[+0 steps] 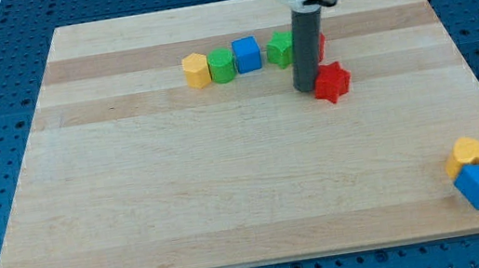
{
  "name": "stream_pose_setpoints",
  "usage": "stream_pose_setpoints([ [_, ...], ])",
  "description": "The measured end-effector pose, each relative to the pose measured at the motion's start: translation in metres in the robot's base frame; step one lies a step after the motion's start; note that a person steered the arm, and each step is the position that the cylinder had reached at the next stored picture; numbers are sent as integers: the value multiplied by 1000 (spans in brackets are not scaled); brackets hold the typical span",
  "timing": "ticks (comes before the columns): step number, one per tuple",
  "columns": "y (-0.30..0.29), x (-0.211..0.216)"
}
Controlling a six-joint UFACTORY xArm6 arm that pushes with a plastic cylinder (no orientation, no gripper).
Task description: Move the red star closer to the blue triangle and the yellow heart
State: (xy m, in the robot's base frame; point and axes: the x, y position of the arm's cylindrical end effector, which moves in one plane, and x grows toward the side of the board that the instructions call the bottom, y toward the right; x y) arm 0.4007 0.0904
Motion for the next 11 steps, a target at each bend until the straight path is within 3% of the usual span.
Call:
stream_pose_setpoints([
  [3, 79, -9],
  [6, 116, -10],
  [9, 116, 51],
  [11, 116, 67],
])
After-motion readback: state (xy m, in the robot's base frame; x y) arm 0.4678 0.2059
